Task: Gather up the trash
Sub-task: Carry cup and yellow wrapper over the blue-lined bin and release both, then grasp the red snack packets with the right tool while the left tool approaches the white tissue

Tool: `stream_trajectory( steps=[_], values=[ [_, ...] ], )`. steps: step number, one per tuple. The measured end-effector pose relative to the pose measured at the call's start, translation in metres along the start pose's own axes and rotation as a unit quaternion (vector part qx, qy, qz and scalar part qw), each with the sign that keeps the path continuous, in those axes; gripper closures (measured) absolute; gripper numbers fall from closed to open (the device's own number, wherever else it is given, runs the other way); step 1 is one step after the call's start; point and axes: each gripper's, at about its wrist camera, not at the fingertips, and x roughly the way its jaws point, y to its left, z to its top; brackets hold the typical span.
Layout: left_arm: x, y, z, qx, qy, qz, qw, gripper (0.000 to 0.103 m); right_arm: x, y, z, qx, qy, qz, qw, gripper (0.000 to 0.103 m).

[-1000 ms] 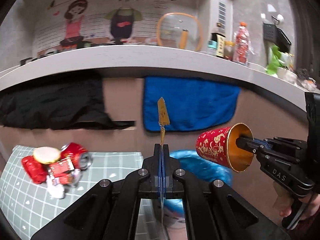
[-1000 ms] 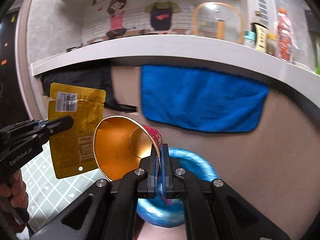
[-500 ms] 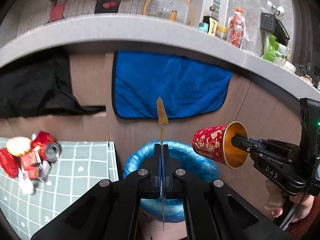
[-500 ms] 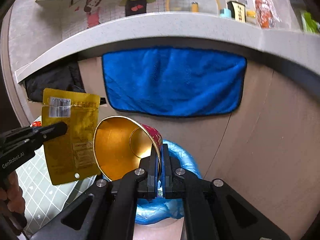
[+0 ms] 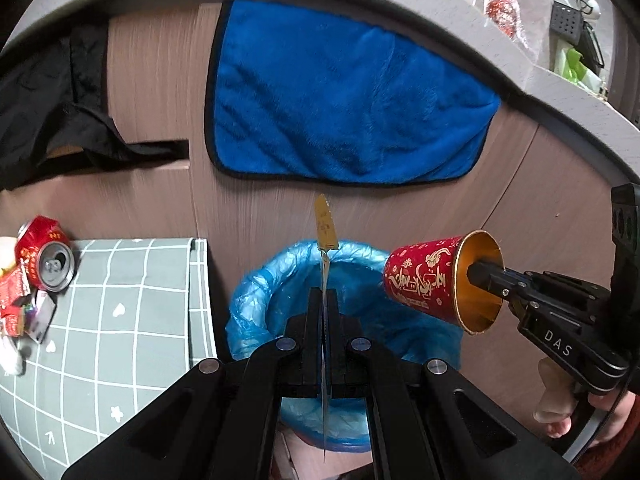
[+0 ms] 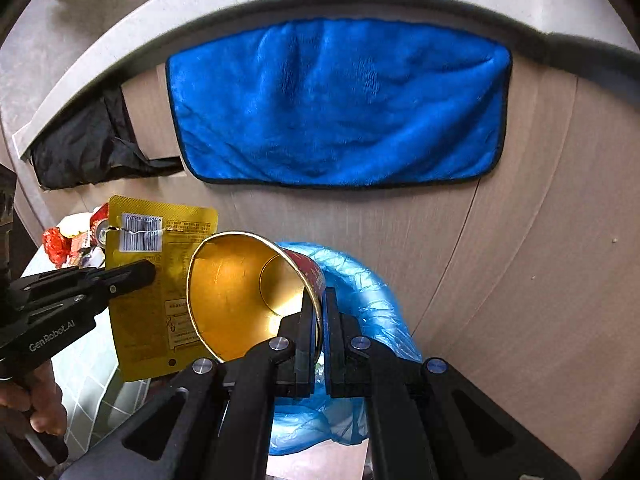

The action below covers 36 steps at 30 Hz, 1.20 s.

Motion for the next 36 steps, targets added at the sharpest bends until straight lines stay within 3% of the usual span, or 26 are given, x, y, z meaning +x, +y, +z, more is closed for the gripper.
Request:
stream_trajectory(
  steps=[8, 10, 12, 16, 22, 25, 30, 36],
  values=[
    [0.020, 0.019, -0.001, -0.038, 0.020, -0.025, 0.9988, 0.100, 0.024, -0.005, -0.002, 0.017, 0.007, 0.004, 1.000, 0.098],
    [0.021, 0.024, 0.000, -0.047, 0.028, -0.047, 0.9974, 0.096, 0.027, -0.007, -0.003, 0.023, 0.008, 0.014, 1.000, 0.092],
    [0.018, 0.027, 0.002, -0.050, 0.022, -0.055, 0.9970, 0.087, 0.029, -0.009, -0.006, 0.033, 0.008, 0.032, 0.999, 0.072],
    [0.005, 0.035, 0.007, -0.060, 0.009, -0.052, 0.9968, 0.084, 0.023, -0.005, -0.008, 0.033, -0.004, 0.010, 0.999, 0.070],
    [-0.036, 0.076, 0.004, -0.073, -0.019, -0.003, 0.9972, 0.075, 0.001, 0.016, -0.002, 0.004, -0.033, -0.002, 0.999, 0.070],
    [-0.063, 0.111, -0.008, -0.081, -0.017, 0.029, 0.9961, 0.075, -0.009, 0.037, 0.003, -0.002, -0.039, 0.022, 0.999, 0.070],
    [-0.125, 0.192, -0.033, -0.127, -0.039, 0.098, 0.9863, 0.075, -0.009, 0.103, 0.009, -0.027, -0.018, 0.091, 0.995, 0.070],
    [-0.180, 0.285, -0.058, -0.165, -0.062, 0.132, 0.9756, 0.075, 0.012, 0.209, 0.028, -0.049, 0.002, 0.158, 0.986, 0.069]
  ],
)
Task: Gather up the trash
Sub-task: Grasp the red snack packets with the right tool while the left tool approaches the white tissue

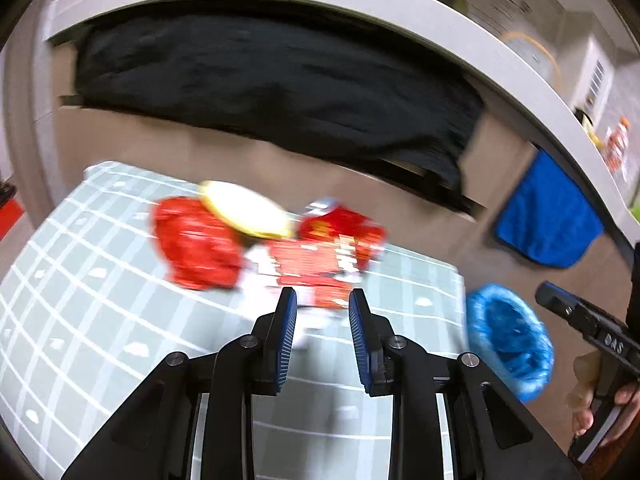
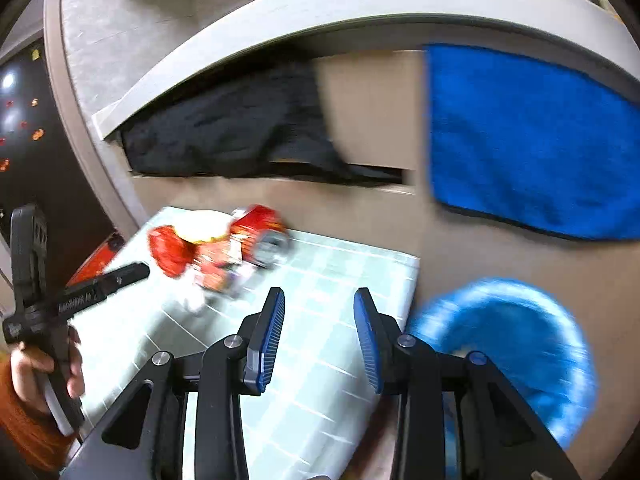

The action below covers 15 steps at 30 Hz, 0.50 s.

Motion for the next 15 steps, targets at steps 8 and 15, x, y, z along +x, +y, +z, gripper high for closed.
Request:
stream_trajectory(
  steps=[8, 15],
  values=[
    [-0.014, 0.095, -0.018, -0.038, 0.005, 0.035, 0.9986, 0.075, 0.106, 0.120, 0.024, -0.105, 0.046, 0.041, 0.993, 0.069],
    [-0.012, 0.140, -0.036, -0.076, 0.020, 0.034, 0.9963, 0.075, 0.201, 0.167, 0.022, -0.198, 0.106, 0.024, 0.974, 0.070]
  ],
)
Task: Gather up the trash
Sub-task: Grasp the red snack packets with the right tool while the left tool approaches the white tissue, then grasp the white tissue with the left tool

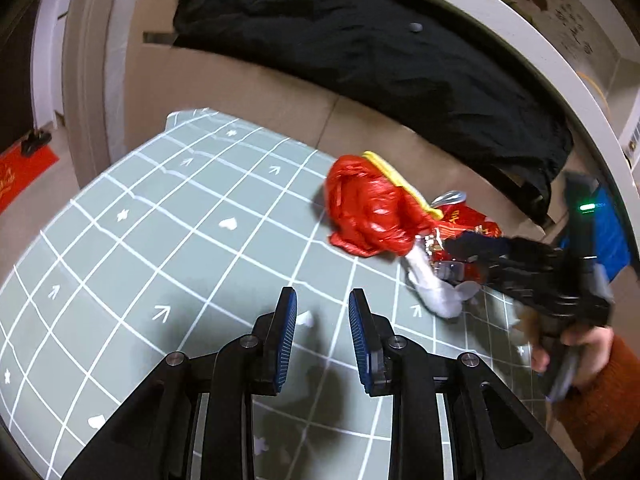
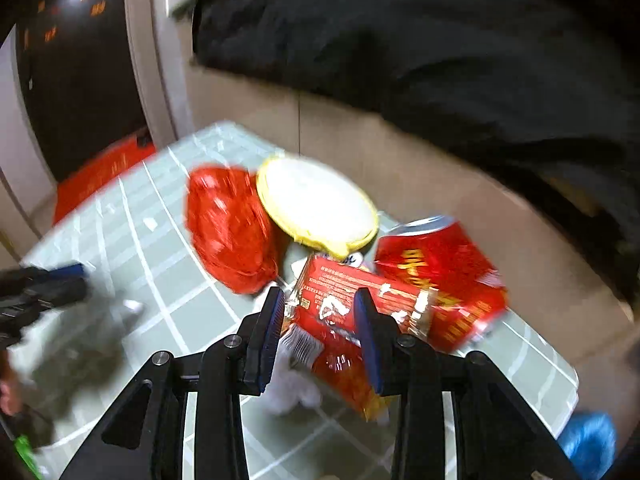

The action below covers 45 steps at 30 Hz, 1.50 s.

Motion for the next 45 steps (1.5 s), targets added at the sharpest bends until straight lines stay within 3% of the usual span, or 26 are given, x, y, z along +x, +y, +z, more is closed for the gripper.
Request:
stream_trajectory(
  steps=[2, 4, 5, 6, 8, 9, 10, 12, 13, 14, 15, 17, 20, 23, 28, 31, 35, 40, 45],
  values=[
    [0.001, 0.004, -0.001, -0.003, 0.002, -0.003, 1.0000, 0.075, 0.023, -0.003, -0.003, 0.004, 0.033, 0.000, 0.999, 0.069],
    [0.001, 0.005, -0.001, -0.002, 0.002, -0.003, 1.0000, 0.075, 0.023, -0.007, -0.011, 0.018, 0.014, 0.014, 1.000, 0.067],
    [0.001, 0.006, -0.001, -0.003, 0.002, -0.002, 1.0000, 0.075, 0.022, -0.008, -0.014, 0.023, 0.012, 0.028, 0.999, 0.061],
    [0.002, 0.006, 0.001, -0.005, 0.003, -0.002, 1.0000, 0.075, 0.021, -0.007, -0.017, 0.022, 0.011, 0.044, 0.999, 0.047],
    [0.005, 0.004, 0.001, -0.010, 0.006, -0.008, 0.9999, 0.075, 0.019, 0.000, -0.023, -0.009, 0.016, 0.057, 0.998, 0.037],
    [0.006, 0.002, 0.001, -0.011, 0.008, -0.011, 0.9998, 0.075, 0.020, 0.004, -0.023, -0.023, 0.018, 0.047, 0.998, 0.037],
    [0.007, -0.001, 0.000, -0.008, 0.010, -0.015, 0.9998, 0.075, 0.020, 0.009, -0.025, -0.043, 0.021, 0.030, 0.998, 0.040],
    [0.009, -0.009, -0.003, 0.005, 0.014, -0.019, 0.9997, 0.075, 0.016, 0.017, -0.028, -0.065, 0.015, -0.019, 0.998, 0.061],
    [0.010, -0.013, -0.005, 0.011, 0.018, -0.021, 0.9996, 0.075, 0.013, 0.016, -0.029, -0.063, 0.013, -0.019, 0.998, 0.066],
    [0.011, -0.016, -0.006, 0.015, 0.021, -0.024, 0.9994, 0.075, 0.007, 0.013, -0.032, -0.046, 0.012, 0.005, 0.999, 0.084],
    [0.013, -0.020, -0.007, 0.019, 0.025, -0.027, 0.9991, 0.075, 0.001, 0.009, -0.035, -0.029, 0.015, 0.025, 0.999, 0.088],
    [0.015, -0.028, -0.009, 0.024, 0.032, -0.032, 0.9987, 0.075, -0.016, 0.003, -0.043, -0.007, 0.004, 0.038, 0.999, 0.088],
    [0.023, -0.041, -0.011, 0.028, 0.043, -0.043, 0.9977, 0.075, -0.053, -0.006, -0.062, 0.010, -0.032, 0.026, 0.999, 0.089],
    [0.032, -0.059, -0.013, 0.032, 0.056, -0.065, 0.9958, 0.075, -0.080, -0.022, -0.078, 0.049, -0.051, 0.051, 0.996, 0.089],
    [0.044, -0.099, -0.019, 0.052, 0.076, -0.092, 0.9915, 0.075, -0.099, -0.043, -0.091, 0.091, -0.048, 0.050, 0.993, 0.089],
    [0.055, -0.121, -0.021, 0.075, 0.085, -0.088, 0.9897, 0.075, -0.105, -0.056, -0.109, 0.110, -0.043, 0.038, 0.992, 0.089],
    [0.079, -0.143, -0.018, 0.065, 0.095, -0.087, 0.9895, 0.075, -0.114, -0.069, -0.133, 0.132, -0.039, 0.033, 0.990, 0.089],
    [0.105, -0.154, -0.011, 0.053, 0.067, 0.000, 0.9964, 0.075, -0.127, -0.072, -0.150, 0.130, -0.050, 0.019, 0.990, 0.088],
    [0.122, -0.157, -0.016, 0.046, 0.079, 0.021, 0.9956, 0.075, -0.140, -0.075, -0.158, 0.131, -0.058, 0.014, 0.990, 0.087]
  ],
)
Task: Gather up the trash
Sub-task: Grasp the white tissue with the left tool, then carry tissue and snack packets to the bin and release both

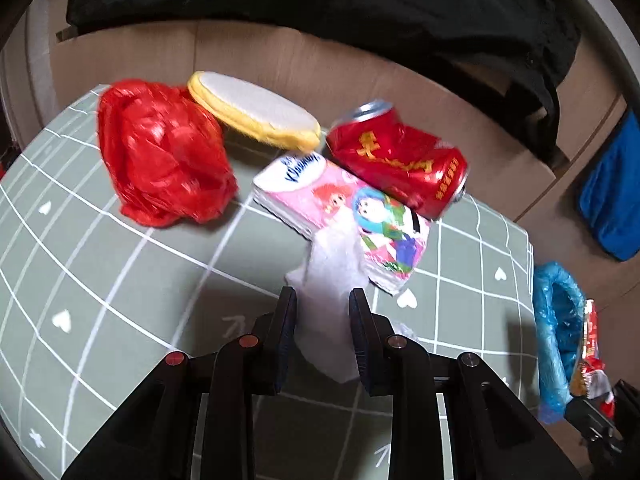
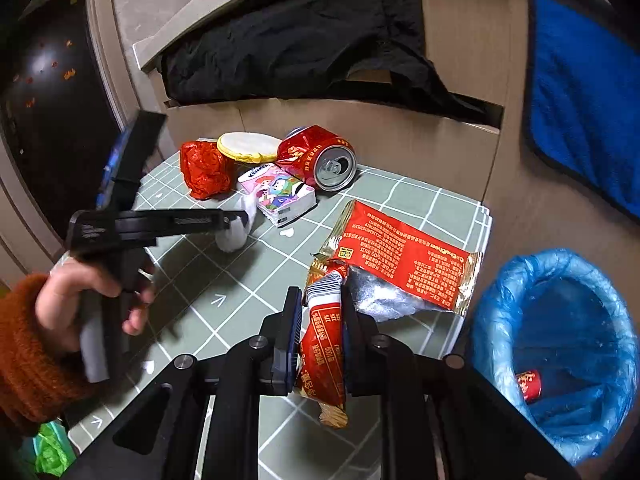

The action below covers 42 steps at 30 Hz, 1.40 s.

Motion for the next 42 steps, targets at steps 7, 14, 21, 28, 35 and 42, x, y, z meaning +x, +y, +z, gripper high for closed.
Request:
stream_trajectory(
  steps=[7, 14, 21, 28, 35, 42],
  values=[
    [-0.006, -0.001, -0.004, 0.005, 0.007, -0.019, 0.9998, 0.085, -0.009, 0.002, -0.006, 0.001, -0.002, 0.000, 1.000, 0.086],
    [-0.043, 0.005, -0.019, 0.027, -0.024, -0.021, 0.9991, 0.095, -0.021, 0.012, -0.007, -0.005, -0.010, 0.009, 1.000, 0.086],
    [-0.111, 0.003, -0.035, 0.033, -0.087, -0.032, 0.9951, 0.095, -0.039, 0.025, -0.007, -0.018, -0.025, 0.016, 0.999, 0.086],
    [-0.162, -0.034, -0.044, 0.073, -0.139, -0.056, 0.9861, 0.095, -0.071, 0.025, 0.000, -0.037, -0.067, -0.008, 0.997, 0.086],
    [-0.168, -0.088, -0.052, 0.115, -0.143, -0.079, 0.9798, 0.095, -0.109, -0.007, 0.004, -0.016, -0.102, -0.035, 0.994, 0.086],
    [-0.151, -0.164, -0.056, 0.159, -0.126, -0.111, 0.9728, 0.095, -0.138, -0.054, -0.008, 0.007, -0.117, -0.074, 0.990, 0.086]
  ],
)
